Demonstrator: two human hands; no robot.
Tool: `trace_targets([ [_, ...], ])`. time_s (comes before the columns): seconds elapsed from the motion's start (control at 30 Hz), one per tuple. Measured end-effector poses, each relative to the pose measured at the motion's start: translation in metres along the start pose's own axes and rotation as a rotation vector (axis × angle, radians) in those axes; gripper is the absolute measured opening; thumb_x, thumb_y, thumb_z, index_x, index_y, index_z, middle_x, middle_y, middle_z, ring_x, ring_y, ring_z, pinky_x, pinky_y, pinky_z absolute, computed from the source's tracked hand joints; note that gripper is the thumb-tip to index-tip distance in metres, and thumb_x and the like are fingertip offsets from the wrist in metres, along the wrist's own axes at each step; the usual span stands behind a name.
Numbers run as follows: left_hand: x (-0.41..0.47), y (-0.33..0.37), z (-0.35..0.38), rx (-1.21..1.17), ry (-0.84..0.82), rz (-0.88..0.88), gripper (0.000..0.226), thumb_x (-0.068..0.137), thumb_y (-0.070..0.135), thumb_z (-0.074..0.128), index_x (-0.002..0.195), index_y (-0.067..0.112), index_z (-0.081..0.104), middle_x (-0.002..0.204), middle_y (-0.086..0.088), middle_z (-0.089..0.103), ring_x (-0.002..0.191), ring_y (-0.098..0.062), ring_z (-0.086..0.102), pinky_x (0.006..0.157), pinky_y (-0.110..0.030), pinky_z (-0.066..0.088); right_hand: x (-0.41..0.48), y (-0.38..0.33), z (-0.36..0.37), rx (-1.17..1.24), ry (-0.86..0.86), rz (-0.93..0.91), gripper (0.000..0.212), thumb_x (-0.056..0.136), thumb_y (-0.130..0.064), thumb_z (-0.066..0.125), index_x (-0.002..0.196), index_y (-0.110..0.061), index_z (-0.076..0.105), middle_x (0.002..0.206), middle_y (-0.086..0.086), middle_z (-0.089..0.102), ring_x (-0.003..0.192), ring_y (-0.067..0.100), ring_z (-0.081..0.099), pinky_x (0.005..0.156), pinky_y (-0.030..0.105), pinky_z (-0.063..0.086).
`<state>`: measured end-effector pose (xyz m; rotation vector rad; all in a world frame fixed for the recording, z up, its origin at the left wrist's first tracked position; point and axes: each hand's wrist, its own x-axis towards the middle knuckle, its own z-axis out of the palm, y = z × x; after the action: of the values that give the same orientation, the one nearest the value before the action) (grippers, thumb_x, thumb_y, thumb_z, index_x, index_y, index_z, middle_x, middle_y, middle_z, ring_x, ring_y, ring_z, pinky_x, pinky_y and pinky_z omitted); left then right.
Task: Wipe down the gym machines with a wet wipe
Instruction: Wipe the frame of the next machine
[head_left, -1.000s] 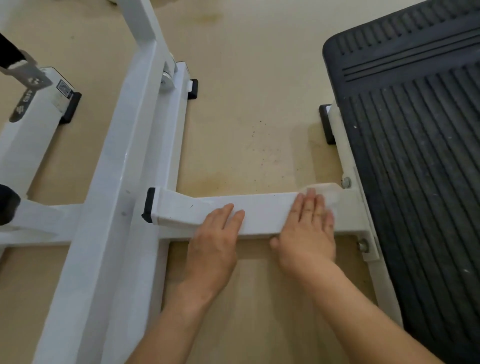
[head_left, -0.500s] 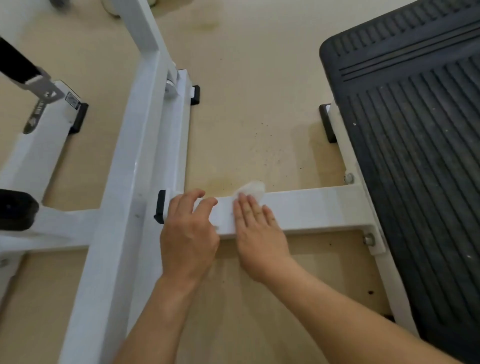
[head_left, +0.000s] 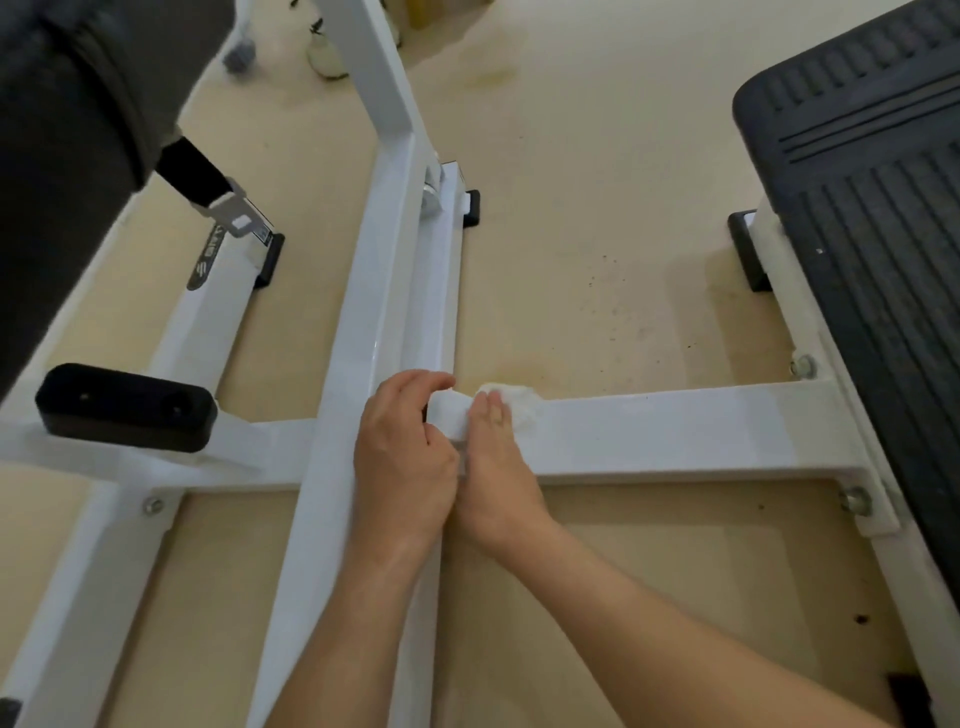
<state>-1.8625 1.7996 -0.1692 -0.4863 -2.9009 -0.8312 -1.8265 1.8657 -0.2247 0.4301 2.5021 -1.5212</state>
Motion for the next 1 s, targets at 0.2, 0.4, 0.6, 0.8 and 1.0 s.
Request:
trace_targets([
  [0.2, 0.007, 0.0, -0.012, -0.034, -0.162, 0.095, 0.039, 0.096, 0.009, 0.046, 0.132, 0.02, 0.058, 0.141, 0.006, 0.05, 0.13, -0.006, 0.043, 0.112, -0.025, 0.032, -0.002, 0.007, 0.006, 0.019, 0.058, -0.325, 0.079, 0.091, -0.007, 0.047, 0.155, -0.012, 0.001, 0.163, 0.004, 0.001, 0.15, 0.016, 0.003, 0.121, 0.032, 0.014],
  [0.4, 0.002, -0.008, 0.007, 0.535, -0.442, 0.405, 0.056, 0.089, 0.015, 0.053, 0.143, 0.023, 0.039, 0.157, -0.008, 0.019, 0.144, -0.029, 0.013, 0.119, -0.045, 0.012, -0.004, 0.041, -0.03, 0.357, 0.107, 0.08, 0.069, 0.082, 0.01, 0.044, 0.147, -0.013, 0.038, 0.149, 0.004, 0.044, 0.135, 0.016, 0.042, 0.113, 0.027, 0.032],
  [0.6, -0.029, 0.009, 0.019, 0.185, -0.242, 0.175, 0.05, 0.089, 0.056, 0.037, 0.117, 0.024, 0.063, 0.11, 0.006, 0.063, 0.104, -0.016, 0.056, 0.106, -0.044, 0.036, -0.016, 0.028, -0.058, 1.502, 0.056, 0.4, 0.032, 0.091, -0.004, 0.053, 0.122, -0.008, 0.06, 0.112, 0.018, 0.068, 0.09, 0.024, 0.066, 0.08, 0.032, 0.053],
  [0.8, -0.024, 0.023, 0.005, -0.148, -0.145, -0.023, 0.007, 0.089, 0.033, 0.065, 0.09, 0.03, 0.072, 0.09, 0.014, 0.068, 0.085, -0.002, 0.059, 0.077, -0.018, 0.047, -0.036, 0.022, -0.073, 1.534, -0.049, 0.314, 0.03, 0.095, -0.029, 0.054, 0.124, -0.029, 0.06, 0.124, 0.006, 0.064, 0.106, 0.02, 0.063, 0.086, 0.037, 0.048],
  [1.0, -0.019, 0.036, -0.023, -0.517, -0.267, -0.226, 0.029, 0.085, 0.041, 0.061, 0.082, 0.013, 0.069, 0.073, -0.004, 0.066, 0.067, -0.009, 0.062, 0.065, -0.022, 0.053, -0.045, 0.023, -0.102, 0.991, -0.296, 0.05, 0.035, 0.089, -0.037, 0.063, 0.123, -0.029, 0.064, 0.117, -0.002, 0.068, 0.104, 0.015, 0.064, 0.081, 0.026, 0.046],
])
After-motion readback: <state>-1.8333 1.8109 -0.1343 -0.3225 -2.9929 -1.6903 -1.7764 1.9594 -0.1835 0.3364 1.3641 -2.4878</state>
